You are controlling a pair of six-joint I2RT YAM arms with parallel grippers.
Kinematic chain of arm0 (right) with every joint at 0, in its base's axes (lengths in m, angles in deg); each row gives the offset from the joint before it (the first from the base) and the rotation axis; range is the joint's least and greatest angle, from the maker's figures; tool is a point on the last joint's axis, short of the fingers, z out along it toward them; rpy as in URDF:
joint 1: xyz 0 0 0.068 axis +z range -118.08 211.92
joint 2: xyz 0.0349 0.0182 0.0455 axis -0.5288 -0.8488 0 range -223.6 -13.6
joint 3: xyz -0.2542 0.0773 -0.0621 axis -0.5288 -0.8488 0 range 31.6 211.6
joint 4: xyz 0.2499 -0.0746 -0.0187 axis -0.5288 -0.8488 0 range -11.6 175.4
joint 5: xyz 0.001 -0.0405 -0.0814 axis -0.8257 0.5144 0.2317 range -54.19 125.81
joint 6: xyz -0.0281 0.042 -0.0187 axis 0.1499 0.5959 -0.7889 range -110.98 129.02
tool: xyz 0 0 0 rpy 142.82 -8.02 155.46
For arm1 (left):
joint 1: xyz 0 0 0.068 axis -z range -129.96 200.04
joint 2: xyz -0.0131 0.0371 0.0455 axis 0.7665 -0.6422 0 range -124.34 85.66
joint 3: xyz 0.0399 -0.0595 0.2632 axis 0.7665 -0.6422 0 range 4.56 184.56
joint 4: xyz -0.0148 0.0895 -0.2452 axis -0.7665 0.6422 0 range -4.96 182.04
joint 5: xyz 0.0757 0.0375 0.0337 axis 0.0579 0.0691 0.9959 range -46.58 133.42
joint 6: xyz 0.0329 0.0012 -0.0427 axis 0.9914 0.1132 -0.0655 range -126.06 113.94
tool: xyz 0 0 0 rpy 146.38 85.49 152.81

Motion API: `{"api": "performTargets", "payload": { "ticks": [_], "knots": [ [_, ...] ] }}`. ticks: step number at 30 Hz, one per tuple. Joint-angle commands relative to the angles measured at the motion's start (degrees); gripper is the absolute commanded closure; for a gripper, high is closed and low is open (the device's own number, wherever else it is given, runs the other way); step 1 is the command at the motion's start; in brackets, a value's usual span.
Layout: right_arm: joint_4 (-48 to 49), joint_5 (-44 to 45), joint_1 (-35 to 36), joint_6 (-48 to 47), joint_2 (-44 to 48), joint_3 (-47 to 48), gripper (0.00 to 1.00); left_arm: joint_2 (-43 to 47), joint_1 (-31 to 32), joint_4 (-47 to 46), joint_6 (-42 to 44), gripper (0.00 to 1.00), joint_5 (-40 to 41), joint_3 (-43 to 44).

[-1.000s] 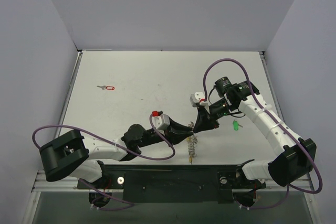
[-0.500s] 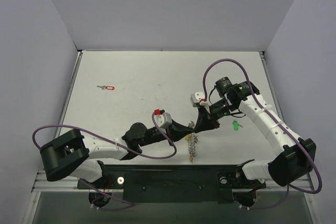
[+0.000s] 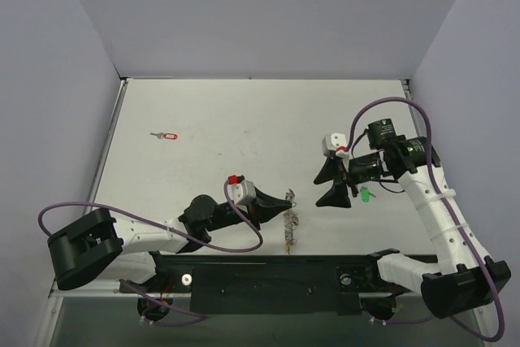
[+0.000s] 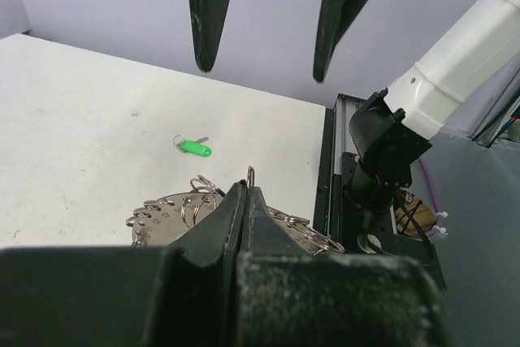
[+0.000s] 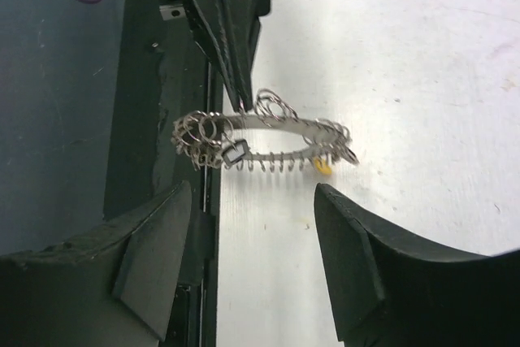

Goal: Put the keys on the keyring

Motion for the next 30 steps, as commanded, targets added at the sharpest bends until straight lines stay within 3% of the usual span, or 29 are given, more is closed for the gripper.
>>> {"api": "performTargets", "payload": {
  "ticks": [1, 12, 24, 30],
  "knots": [
    [-1.2, -2.2, -5.0, 3.3, 2.2, -0.7, 0.42, 3.9, -1.2, -8.2, 0.6, 1.00, -3.3, -1.8],
    [-1.0, -0.1, -15.8, 2.0, 0.2, -8.2, 0.41, 6.8, -8.5, -13.1, -5.7, 1.00, -21.9, -1.5],
    [-1.1, -1.5, -26.7, -1.0, -3.4, -11.4, 0.41, 10.4, -13.1, 0.4, -3.9, 1.00, -28.5, 3.4],
    [-1.0, -1.3, -35.6, -3.8, -5.2, -13.5, 0.40, 13.9, -17.7, 13.2, -0.6, 1.00, -28.9, 6.8]
  ]
}}
